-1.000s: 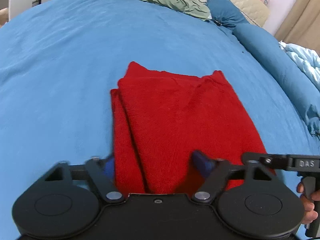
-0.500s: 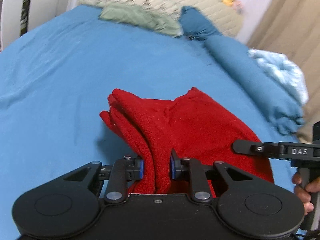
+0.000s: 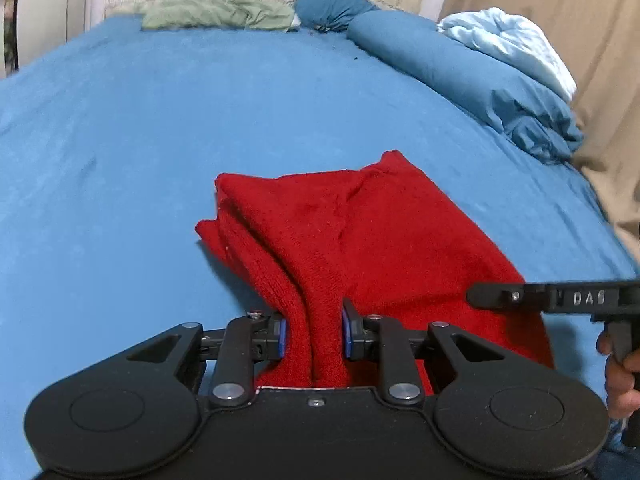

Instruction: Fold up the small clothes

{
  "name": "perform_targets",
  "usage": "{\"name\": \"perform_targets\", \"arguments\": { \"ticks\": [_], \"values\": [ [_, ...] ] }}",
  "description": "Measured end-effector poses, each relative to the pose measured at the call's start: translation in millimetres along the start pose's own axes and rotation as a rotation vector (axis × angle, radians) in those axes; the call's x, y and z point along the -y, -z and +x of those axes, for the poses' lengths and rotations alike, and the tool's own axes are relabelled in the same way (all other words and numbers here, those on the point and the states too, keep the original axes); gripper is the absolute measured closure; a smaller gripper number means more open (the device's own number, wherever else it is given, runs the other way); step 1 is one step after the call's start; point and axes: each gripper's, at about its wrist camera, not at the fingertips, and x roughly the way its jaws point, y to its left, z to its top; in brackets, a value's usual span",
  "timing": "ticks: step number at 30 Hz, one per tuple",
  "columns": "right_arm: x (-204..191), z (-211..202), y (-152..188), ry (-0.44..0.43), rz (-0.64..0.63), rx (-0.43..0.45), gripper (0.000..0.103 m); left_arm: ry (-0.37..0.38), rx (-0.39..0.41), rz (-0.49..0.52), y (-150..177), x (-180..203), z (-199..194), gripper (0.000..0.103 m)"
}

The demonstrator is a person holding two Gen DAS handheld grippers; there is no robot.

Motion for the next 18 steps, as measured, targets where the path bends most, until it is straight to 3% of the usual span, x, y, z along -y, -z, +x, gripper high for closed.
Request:
{"name": "perform_targets", "arguments": {
  "ticks": [2, 3, 5, 7, 8, 10, 14, 18],
  "values": [
    [-1.2, -1.5, -1.4, -0.001, 0.0, 0.0, 0.058, -0.008, -0.006, -0.001, -4.8, 0.3, -3.3, 0.072],
    [-4.6, -3.3, -2.7, 0.008, -0.011, -0.002, 0.052, -0.024, -0.007, -0.006, -8.2, 0.4, -6.6, 0.069],
    [-12.0, -11.9, -6.4, 0.023, -0.055, 0.015, 0.037, -0.065, 0.016, -0.001, -9.3, 0.4, -17.0, 0.054],
    [-14.4, -22.9, -11.2, 0.052, -0.075, 0.076, 0.009, -0.1, 0.052, 0.003, -8.5, -5.8, -26.8, 0.035],
    [-13.1, -26.7, -14.0, 0.088, -0.07, 0.112, 0.005, -0.116, 0.059, -0.001, -5.4, -7.9, -25.2, 0.032],
    [-5.8, -24.0, -17.5, 0.144, -0.05, 0.126, 0.003, -0.143, 0.032, -0.037, -2.8, -24.1, -16.8, 0.032],
    [13.1, 4.6, -15.6, 0.24, -0.056, 0.037, 0.005, -0.128, -0.024, -0.116, 3.7, -46.3, 5.8, 0.027],
    [12.2, 17.6, -14.2, 0.254, -0.091, 0.028, 0.005, -0.127, -0.03, -0.138, 2.4, -52.2, 15.6, 0.021]
  ]
}}
